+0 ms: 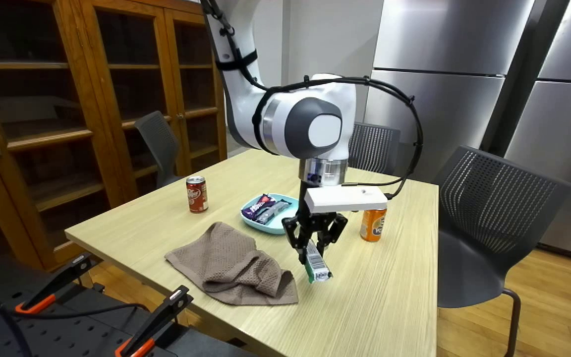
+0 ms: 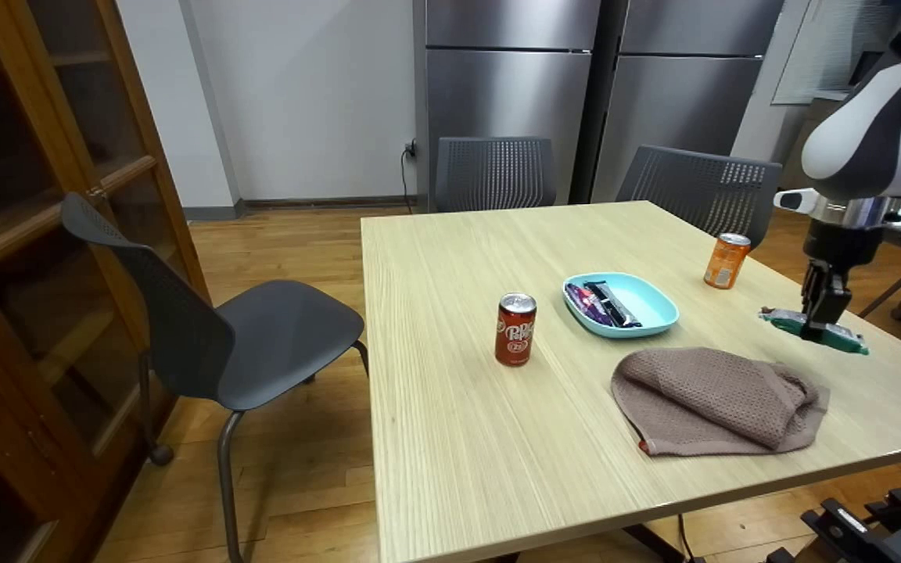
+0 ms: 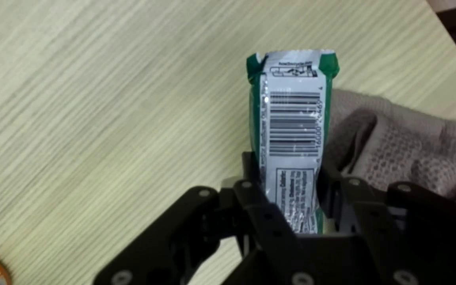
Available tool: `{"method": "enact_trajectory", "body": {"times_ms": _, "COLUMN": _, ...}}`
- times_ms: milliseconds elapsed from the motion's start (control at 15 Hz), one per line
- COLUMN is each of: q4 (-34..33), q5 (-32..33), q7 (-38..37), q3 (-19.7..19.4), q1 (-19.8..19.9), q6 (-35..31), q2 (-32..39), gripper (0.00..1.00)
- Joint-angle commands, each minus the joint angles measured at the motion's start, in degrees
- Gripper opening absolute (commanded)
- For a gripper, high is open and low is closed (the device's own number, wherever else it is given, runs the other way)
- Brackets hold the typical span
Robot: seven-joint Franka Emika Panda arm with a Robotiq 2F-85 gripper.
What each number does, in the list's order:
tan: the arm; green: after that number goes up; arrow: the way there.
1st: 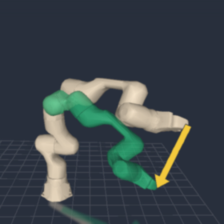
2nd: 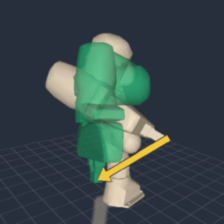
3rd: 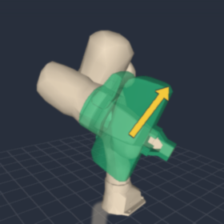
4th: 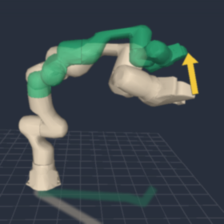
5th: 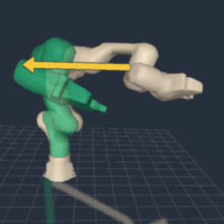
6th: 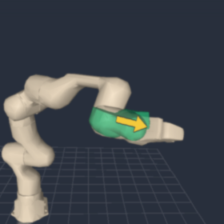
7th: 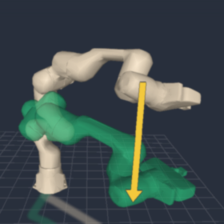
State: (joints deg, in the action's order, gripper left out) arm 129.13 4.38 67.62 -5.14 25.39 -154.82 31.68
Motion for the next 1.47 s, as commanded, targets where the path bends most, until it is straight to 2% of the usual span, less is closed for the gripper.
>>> {"method": "enact_trajectory", "body": {"times_ms": 0, "q4": -1.3, "q5": -4.9, "q7": -5.1, "q3": 2.5, "q1": -0.9, "q6": 5.1, "q2": -2.4, "gripper": 0.12}}
{"method": "enact_trajectory", "body": {"times_ms": 733, "q4": -15.4, "q5": -13.0, "q7": -20.8, "q3": 6.0, "q1": -6.3, "q6": 16.1, "q2": 0.6, "gripper": 0.12}}
{"method": "enact_trajectory", "body": {"times_ms": 1067, "q4": -21.8, "q5": -18.5, "q7": -29.9, "q3": 7.3, "q1": -7.1, "q6": 15.5, "q2": 4.8, "gripper": 0.12}}
{"method": "enact_trajectory", "body": {"times_ms": 1400, "q4": -29.3, "q5": -17.7, "q7": -39.9, "q3": 7.1, "q1": -8.6, "q6": 13.9, "q2": 12.0, "gripper": 0.12}}
